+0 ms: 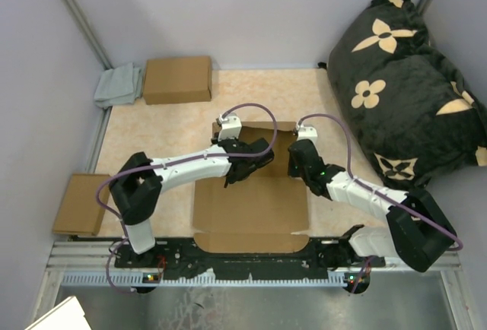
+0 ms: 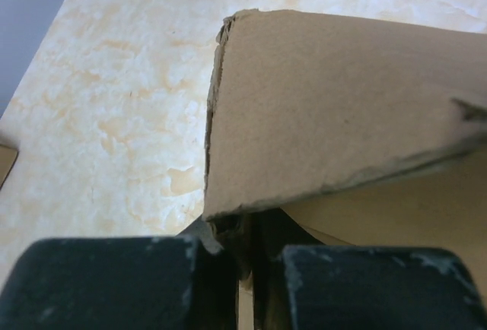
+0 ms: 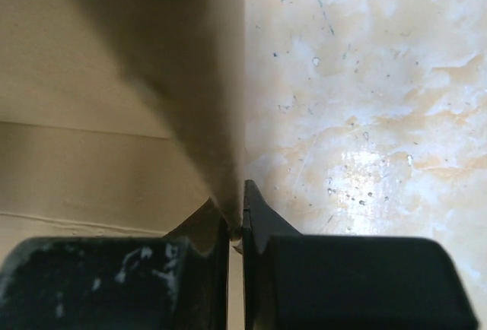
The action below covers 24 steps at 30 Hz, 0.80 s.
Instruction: Fold the paper box
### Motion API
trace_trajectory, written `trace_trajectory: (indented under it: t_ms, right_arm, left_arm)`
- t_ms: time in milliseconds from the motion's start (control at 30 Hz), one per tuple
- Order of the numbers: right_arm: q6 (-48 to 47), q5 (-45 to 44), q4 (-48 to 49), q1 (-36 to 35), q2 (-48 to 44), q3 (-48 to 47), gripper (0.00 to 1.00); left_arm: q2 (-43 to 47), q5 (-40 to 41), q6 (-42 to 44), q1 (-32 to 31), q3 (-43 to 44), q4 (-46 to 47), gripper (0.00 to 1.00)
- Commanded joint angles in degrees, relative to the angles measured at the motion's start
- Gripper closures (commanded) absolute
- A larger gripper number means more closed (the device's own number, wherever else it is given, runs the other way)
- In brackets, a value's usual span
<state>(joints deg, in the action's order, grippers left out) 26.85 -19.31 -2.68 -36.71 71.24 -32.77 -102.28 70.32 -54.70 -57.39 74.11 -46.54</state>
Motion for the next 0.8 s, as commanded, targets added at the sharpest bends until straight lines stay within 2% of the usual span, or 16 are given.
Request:
trace_trajectory:
  t_ms: [0,133,233,333,400,500,767]
  right_arm:
    - [1.61,1.03,4.55,-0.82,-0.58,-4.53,1.0]
    - [2.47,0.79,3.56,-0.84,0.34,-5.29,1.0]
    - [2.84,0.61,3.25,-0.84,1.69,-5.7,1.0]
    - [3.31,0.51,3.29,-0.67,2.82,-5.97,1.0]
    - [3.87,1.01,3.19,-0.21,3.75,-6.34,1.0]
    - [4.67,1.54,3.05,0.58,5.23,-7.29,1.0]
    - [7.32,2.97,-2.18,1.53,9.52,-12.95,1.0]
  left_arm:
    - [-4.06,5.04,-21.78,-0.08,4.7,-27.78,0.88]
    - [-3.39,3.54,-21.66,-0.33,4.27,-27.14,0.74]
    - [-0.19,1.61,-13.79,-0.45,1.52,-19.64,0.61]
    - [6.03,-3.51,1.88,-0.45,-4.51,-2.95,0.51]
    - [12.0,-8.01,12.07,-0.45,-9.78,11.86,0.47]
    - [17.92,-12.8,19.61,-0.45,-15.65,21.58,0.43]
    - [24.33,-22.99,21.64,-0.36,-16.51,19.49,0.41]
